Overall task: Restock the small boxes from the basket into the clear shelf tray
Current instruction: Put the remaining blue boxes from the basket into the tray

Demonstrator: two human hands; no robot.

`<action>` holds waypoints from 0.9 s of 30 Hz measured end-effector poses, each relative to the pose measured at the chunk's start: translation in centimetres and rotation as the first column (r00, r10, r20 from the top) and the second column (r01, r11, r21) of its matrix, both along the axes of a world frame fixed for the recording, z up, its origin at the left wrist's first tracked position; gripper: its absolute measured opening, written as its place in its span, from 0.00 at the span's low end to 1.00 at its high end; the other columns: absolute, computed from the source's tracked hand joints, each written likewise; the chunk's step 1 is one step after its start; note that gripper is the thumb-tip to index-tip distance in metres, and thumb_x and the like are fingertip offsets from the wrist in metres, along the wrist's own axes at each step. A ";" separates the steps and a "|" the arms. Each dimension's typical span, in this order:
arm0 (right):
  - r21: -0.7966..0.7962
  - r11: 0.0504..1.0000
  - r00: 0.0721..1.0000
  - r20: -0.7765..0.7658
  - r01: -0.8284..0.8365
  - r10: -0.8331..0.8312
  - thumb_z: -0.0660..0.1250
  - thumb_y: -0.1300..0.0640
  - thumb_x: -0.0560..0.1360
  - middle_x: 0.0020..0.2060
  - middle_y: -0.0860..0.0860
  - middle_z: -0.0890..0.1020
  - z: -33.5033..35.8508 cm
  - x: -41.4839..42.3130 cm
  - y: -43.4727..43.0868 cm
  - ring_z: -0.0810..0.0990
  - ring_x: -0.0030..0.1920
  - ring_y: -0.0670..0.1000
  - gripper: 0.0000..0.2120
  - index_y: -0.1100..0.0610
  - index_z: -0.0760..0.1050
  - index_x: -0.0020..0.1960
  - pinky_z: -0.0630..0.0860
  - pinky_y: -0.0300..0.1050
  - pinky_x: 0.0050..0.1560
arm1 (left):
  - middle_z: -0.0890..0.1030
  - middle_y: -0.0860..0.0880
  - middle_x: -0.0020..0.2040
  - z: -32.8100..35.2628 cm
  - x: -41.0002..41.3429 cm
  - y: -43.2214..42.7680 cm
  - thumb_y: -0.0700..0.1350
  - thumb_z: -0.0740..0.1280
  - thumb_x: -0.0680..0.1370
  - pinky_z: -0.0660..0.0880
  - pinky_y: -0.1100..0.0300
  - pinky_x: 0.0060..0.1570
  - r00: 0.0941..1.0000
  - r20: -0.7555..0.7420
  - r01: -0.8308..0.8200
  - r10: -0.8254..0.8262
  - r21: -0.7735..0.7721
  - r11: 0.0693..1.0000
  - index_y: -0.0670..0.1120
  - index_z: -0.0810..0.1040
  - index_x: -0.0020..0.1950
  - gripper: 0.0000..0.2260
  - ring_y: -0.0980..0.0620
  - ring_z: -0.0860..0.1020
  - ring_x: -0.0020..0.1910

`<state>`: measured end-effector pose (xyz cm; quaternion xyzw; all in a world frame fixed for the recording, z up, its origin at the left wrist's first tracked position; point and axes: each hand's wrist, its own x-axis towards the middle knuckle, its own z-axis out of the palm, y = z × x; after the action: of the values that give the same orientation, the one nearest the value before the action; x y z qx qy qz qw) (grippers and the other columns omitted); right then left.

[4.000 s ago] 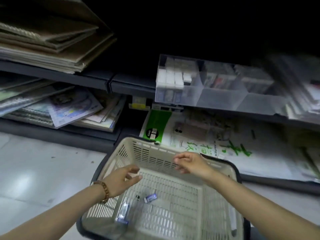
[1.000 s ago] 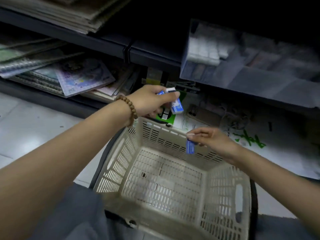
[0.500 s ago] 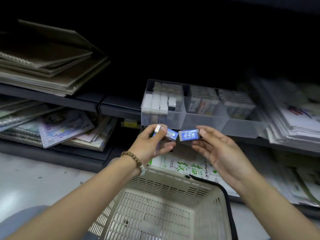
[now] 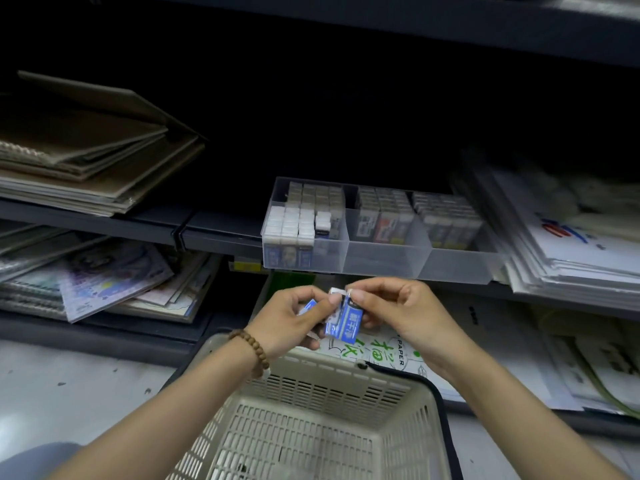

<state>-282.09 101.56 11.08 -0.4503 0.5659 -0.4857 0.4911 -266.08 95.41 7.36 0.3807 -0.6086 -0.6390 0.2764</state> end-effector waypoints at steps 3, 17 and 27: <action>0.025 0.999 0.999 0.026 0.026 -0.027 0.71 0.63 0.70 0.37 0.57 0.84 -0.2 0.4 0.0 0.79 0.33 0.47 0.06 0.62 0.81 0.46 0.78 0.34 0.35 | 0.76 0.55 0.30 0.3 0.0 0.3 0.52 0.66 0.73 0.72 0.69 0.25 0.999 0.018 0.035 -0.034 -0.060 0.998 0.49 0.79 0.36 0.09 0.61 0.73 0.29; 0.138 0.990 0.998 0.048 -0.036 0.029 0.72 0.59 0.70 0.33 0.52 0.84 -0.3 0.1 0.3 0.80 0.31 0.44 0.06 0.57 0.82 0.47 0.78 0.34 0.34 | 0.78 0.58 0.27 0.5 0.8 0.2 0.47 0.68 0.75 0.67 0.71 0.27 0.974 0.098 0.214 -0.202 -0.135 0.967 0.46 0.78 0.50 0.07 0.64 0.72 0.25; 0.195 0.981 0.986 0.162 -0.003 -0.030 0.69 0.60 0.72 0.36 0.55 0.83 -0.5 -0.2 -0.2 0.78 0.31 0.44 0.09 0.60 0.80 0.52 0.78 0.34 0.35 | 0.78 0.52 0.30 0.6 0.3 -0.3 0.51 0.64 0.75 0.66 0.68 0.22 0.999 0.040 0.028 -0.032 0.083 0.996 0.43 0.68 0.47 0.12 0.59 0.69 0.22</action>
<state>-282.33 101.39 10.53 -0.3548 0.5714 -0.4667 0.5743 -265.76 95.13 7.92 0.3956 -0.5929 -0.6597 0.2382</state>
